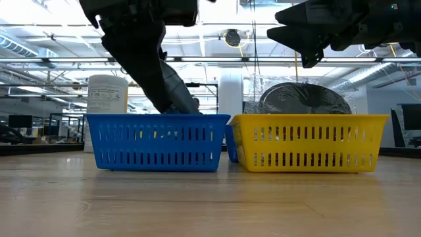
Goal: Pick & Place Travel size toiletries
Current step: Put the gray deodorant into the left blue bin, then return to Home Position
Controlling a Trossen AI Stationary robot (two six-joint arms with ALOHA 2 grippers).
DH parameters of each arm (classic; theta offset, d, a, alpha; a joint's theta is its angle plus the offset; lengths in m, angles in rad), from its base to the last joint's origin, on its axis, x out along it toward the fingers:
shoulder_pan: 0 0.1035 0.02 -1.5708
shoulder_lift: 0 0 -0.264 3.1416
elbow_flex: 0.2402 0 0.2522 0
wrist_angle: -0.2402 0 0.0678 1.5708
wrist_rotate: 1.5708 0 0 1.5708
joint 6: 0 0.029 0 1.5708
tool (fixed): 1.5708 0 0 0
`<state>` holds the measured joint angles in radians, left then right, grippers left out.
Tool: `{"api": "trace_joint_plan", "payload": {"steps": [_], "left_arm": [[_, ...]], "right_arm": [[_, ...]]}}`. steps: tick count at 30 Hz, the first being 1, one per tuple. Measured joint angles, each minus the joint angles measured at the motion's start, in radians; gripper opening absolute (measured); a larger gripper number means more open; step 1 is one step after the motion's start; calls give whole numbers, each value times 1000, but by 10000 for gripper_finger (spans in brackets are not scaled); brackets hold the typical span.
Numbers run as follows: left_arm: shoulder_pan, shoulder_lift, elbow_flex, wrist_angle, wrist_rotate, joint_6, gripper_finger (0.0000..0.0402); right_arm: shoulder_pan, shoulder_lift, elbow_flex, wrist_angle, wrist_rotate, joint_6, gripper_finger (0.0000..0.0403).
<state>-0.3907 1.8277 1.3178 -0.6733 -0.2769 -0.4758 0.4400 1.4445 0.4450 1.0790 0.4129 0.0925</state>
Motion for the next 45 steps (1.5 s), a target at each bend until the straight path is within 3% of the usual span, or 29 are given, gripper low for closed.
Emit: {"api": "trace_joint_plan", "payload": {"steps": [8,20,23,31,37,41,45], "left_arm": [[41,-5,0,-91,-6,-103,270],[44,-25,0,-69,3,-26,309],[44,-60,0,-58,-33,5,309],[46,-191,0,-28,-259,86,306],[37,-276,-38,-51,-601,96,311],[74,-400,-155,-62,-623,55,312],[120,-560,-330,102,-557,136,314]], "right_arm": [[0,0,0,0,0,0,160],[0,0,0,-22,0,0,160],[0,0,0,-22,0,-2,160],[0,-6,0,-38,0,-1,160],[-29,-183,-11,-331,-1,-18,160],[-71,-393,-68,-476,1,-32,160],[-138,-641,-156,-558,4,-67,158]]}}
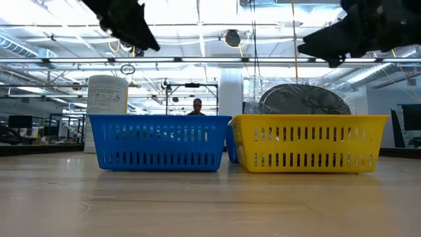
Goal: Pick & Place Travel size toiletries
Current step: Return to Home Position
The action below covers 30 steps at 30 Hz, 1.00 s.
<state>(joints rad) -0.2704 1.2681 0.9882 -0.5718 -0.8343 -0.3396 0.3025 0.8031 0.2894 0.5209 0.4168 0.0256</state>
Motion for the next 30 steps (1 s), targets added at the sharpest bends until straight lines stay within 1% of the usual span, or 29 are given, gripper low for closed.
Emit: {"api": "trace_joint_plan", "payload": {"steps": [3,6,9,12,14,16,22,26,30], "left_arm": [[56,-132,-148,246,144,132,313],[124,-249,-289,488,284,224,311],[194,-346,-418,631,396,277,312],[249,-423,-537,751,478,277,312],[268,-467,-605,798,522,275,313],[280,-507,-661,816,524,269,314],[294,-624,-766,847,481,236,310],[292,-712,-845,885,458,215,315],[280,-784,-924,910,465,169,315]], "right_arm": [[-46,-182,-63,-41,1,-1,154],[-78,-339,-106,-111,0,-6,147],[-107,-470,-109,-227,2,-36,141],[-133,-574,-110,-295,4,-69,135],[-150,-637,-110,-340,4,-88,132],[-165,-688,-109,-387,4,-92,129],[-198,-803,-110,-558,5,-90,121],[-204,-797,-110,-585,1,-90,117],[-204,-801,-164,-533,-3,-36,116]]}}
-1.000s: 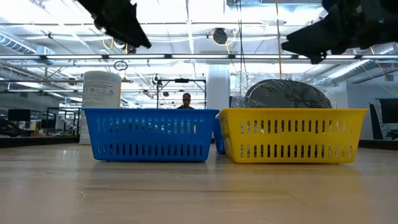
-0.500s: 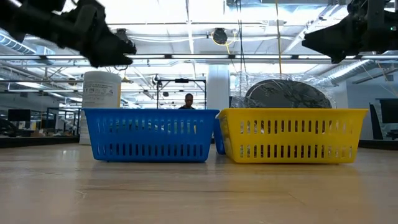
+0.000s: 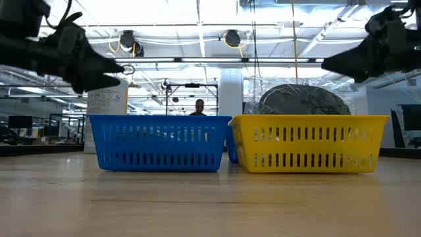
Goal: Pick & Place Travel size toiletries
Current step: Return to Home Position
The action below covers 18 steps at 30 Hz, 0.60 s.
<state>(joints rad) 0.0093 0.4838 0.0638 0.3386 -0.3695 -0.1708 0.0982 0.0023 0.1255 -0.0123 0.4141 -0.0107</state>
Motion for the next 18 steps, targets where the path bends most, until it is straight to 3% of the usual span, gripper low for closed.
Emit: {"api": "trace_joint_plan", "payload": {"steps": [4,11,18], "left_arm": [[-38,-52,-52,-24,-29,-36,310],[-111,-60,-49,-107,-240,-174,314],[-117,-51,-49,-119,-229,-268,313]], "right_arm": [[0,0,-61,57,-6,19,116],[0,1,-88,70,-102,26,116],[0,9,-89,70,-103,111,116]]}}
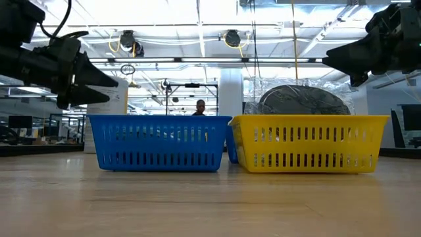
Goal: Pick & Place Travel size toiletries
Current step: Return to Home Position
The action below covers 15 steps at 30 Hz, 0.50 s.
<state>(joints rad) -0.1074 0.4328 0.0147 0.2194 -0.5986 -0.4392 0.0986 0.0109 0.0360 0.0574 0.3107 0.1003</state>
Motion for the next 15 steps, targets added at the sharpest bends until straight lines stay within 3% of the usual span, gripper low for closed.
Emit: {"api": "trace_joint_plan", "payload": {"steps": [15], "left_arm": [[0,0,0,1,3,-12,315]], "right_arm": [[0,0,-2,0,0,0,117]]}}
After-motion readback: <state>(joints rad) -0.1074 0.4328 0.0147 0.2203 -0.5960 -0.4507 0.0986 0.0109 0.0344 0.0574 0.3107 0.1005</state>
